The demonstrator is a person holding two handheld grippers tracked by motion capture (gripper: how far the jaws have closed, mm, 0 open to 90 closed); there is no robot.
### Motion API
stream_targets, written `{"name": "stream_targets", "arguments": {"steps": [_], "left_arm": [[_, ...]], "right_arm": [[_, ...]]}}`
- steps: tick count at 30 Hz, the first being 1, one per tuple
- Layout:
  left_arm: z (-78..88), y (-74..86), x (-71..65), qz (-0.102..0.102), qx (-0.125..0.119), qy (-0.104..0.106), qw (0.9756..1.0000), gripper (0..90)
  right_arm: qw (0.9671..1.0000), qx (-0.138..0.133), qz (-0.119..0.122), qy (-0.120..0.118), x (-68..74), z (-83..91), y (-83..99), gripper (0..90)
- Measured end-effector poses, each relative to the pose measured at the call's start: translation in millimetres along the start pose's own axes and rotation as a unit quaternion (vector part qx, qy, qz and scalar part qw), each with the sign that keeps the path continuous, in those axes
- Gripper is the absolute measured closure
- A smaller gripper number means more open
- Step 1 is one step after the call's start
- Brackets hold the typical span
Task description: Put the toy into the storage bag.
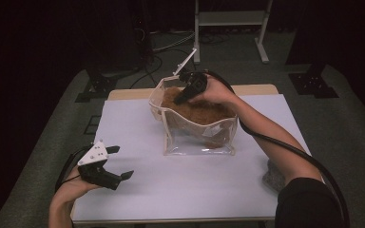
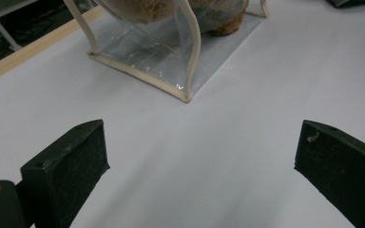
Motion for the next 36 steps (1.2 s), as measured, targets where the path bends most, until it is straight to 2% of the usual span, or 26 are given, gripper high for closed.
{"name": "stream_targets", "arguments": {"steps": [2,5,8,15,21,26,36], "left_arm": [[0.0,-0.4,-0.2,0.000,-0.001,-0.001,1.0000,3.0],[0.9,-1.3,-0.5,-0.003,-0.001,-0.001,1.0000,3.0],[1.4,-2.0,-0.4,-0.001,-0.003,-0.003,1.0000,3.0],[-1.2,-2.4,-1.3,-0.001,-0.001,0.000,1.0000,3.0],[-3.9,-3.0,-1.9,-0.004,-0.002,0.004,1.0000,3.0],[-6.4,-3.4,-2.4,-0.004,-0.001,0.006,1.0000,3.0],[-9.8,-4.9,-2.2,-0.007,-0.005,0.010,0.9999,3.0]], "right_arm": [[0.9999,-0.009,-0.001,-0.005,0.7,2.7,-0.5,78.5],[0.9995,-0.026,-0.003,-0.014,5.3,12.5,-2.2,68.5],[0.9990,-0.037,-0.004,-0.023,7.8,24.0,0.4,62.2],[0.9962,-0.076,-0.014,-0.041,10.3,61.8,19.7,49.2],[0.9947,-0.093,-0.021,-0.040,8.7,85.9,43.3,45.7],[0.9925,-0.109,-0.037,-0.043,7.1,105.4,62.3,44.3],[0.9904,-0.125,-0.052,-0.031,4.6,129.8,95.7,42.6]]}}
Point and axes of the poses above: each handheld gripper's, and its own axes: z roughly backward along the jaws, y roughly out of its underside, x roughly to its left, the point moved 4 cm from there along -z, roughly forward along the jaws, and after that the axes turned 15 degrees about -z, right-handed, at the moved point
